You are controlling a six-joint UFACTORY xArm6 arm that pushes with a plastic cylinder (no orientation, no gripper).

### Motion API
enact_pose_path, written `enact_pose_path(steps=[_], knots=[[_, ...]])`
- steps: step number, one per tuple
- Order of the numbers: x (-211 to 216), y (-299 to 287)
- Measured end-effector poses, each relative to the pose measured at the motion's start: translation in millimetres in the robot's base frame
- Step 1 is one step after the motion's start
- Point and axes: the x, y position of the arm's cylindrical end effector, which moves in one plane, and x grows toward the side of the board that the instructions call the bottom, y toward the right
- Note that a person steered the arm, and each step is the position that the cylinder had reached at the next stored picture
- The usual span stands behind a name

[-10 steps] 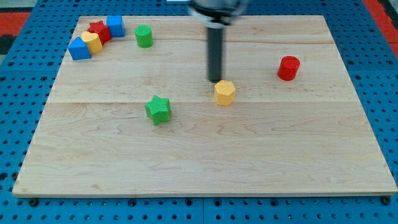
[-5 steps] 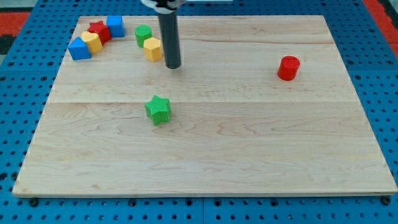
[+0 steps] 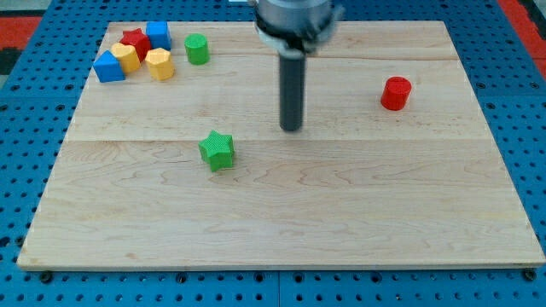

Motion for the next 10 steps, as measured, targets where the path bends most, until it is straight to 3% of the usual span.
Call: enact_pose_path(steps=[1, 2, 3, 5, 6, 8, 10], knots=[[6.6, -74.4], [30.7, -60.0], [10.6, -131.6], [42.6, -167.3], [-17.0, -216.4], [-102.3, -226.7], [-112.0, -224.5]])
